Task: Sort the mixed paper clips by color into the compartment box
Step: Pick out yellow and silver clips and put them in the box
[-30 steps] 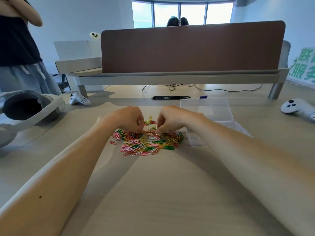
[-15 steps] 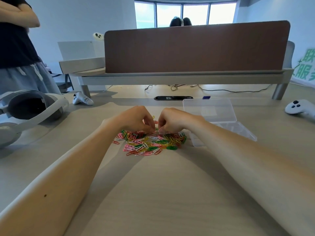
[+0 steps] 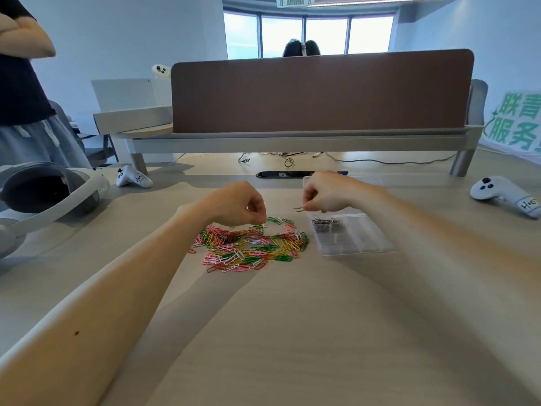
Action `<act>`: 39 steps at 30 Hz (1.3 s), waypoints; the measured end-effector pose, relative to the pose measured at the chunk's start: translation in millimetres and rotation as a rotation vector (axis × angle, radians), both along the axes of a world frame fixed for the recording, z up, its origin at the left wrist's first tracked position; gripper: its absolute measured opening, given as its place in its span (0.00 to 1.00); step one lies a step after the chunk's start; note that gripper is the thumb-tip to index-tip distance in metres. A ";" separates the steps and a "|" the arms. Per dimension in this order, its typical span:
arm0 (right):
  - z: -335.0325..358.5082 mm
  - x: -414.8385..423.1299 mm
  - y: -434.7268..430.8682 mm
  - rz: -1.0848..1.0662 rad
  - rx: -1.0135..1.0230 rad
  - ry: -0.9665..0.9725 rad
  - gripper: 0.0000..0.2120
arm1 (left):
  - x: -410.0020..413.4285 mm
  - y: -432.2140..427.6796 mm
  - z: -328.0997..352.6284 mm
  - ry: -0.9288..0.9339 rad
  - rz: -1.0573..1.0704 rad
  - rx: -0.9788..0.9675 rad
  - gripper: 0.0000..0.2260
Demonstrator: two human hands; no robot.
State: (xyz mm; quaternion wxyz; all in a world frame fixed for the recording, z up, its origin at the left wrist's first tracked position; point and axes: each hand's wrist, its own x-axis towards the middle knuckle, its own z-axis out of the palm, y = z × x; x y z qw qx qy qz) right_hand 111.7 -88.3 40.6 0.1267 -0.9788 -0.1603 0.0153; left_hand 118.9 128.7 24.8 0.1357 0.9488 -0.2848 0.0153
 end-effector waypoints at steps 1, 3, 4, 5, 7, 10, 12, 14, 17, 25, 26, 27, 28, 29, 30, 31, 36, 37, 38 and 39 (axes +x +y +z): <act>0.1 0.0 -9.6 -0.030 -0.003 0.005 0.10 | -0.2 0.0 -1.1 0.010 0.000 0.010 0.07; -0.5 -0.3 -25.0 -0.081 -0.003 0.011 0.09 | 0.0 -0.6 -3.3 0.016 0.002 0.025 0.08; -1.4 -0.5 -31.0 -0.100 -0.009 0.018 0.09 | -0.1 -1.6 -4.2 0.015 0.002 0.034 0.09; -2.8 -0.8 -35.5 -0.114 -0.022 0.032 0.09 | -0.5 -2.8 -4.7 0.014 0.005 0.046 0.09; -6.2 -1.0 -41.4 -0.122 -0.056 0.067 0.07 | -0.4 -5.0 -4.8 0.016 0.014 0.069 0.10; -9.4 -0.4 -44.5 -0.116 -0.071 0.093 0.05 | 0.9 -5.9 -3.2 0.023 0.027 0.080 0.12; -8.2 -1.3 -42.6 -0.111 -0.026 0.067 0.04 | 2.6 -3.5 -1.7 0.025 0.046 0.073 0.12; -5.5 -2.9 -36.5 -0.074 0.031 0.026 0.03 | 3.5 0.5 0.5 0.040 0.062 0.073 0.14; -2.8 -6.9 -19.5 0.024 0.087 0.028 0.04 | 2.8 7.4 2.6 0.127 0.084 0.179 0.22; -12.2 -13.3 31.5 0.162 -0.055 0.152 0.22 | -0.5 18.5 -4.0 0.245 0.067 0.201 0.10; -13.7 -13.0 34.8 0.164 -0.087 0.151 0.23 | -0.6 19.7 -4.5 0.254 0.057 0.175 0.07; -14.8 -12.7 37.3 0.168 -0.109 0.152 0.22 | -1.1 20.7 -5.2 0.257 0.048 0.153 0.05; -15.3 -12.7 39.1 0.172 -0.116 0.156 0.21 | -1.7 21.2 -5.7 0.250 0.041 0.137 0.04; -15.7 -12.0 40.4 0.172 -0.107 0.163 0.18 | -2.3 21.8 -6.1 0.236 0.037 0.123 0.03; -16.2 -11.3 41.2 0.172 -0.081 0.172 0.13 | -2.8 21.9 -6.2 0.215 0.037 0.107 0.03; -17.1 -10.8 41.6 0.168 -0.051 0.181 0.09 | -3.3 22.4 -6.3 0.191 0.040 0.090 0.03; -20.9 -8.4 39.8 0.132 0.130 0.162 0.07 | -6.3 24.1 -3.9 0.143 0.035 0.032 0.05; -20.5 -8.1 38.6 0.136 0.148 0.151 0.07 | -7.3 23.4 -3.5 0.145 0.027 0.029 0.05; -20.3 -8.1 37.5 0.145 0.159 0.142 0.06 | -8.5 22.3 -4.0 0.145 0.016 0.026 0.05; -20.2 -7.8 36.4 0.151 0.176 0.139 0.06 | -9.4 20.9 -4.6 0.138 0.004 0.022 0.05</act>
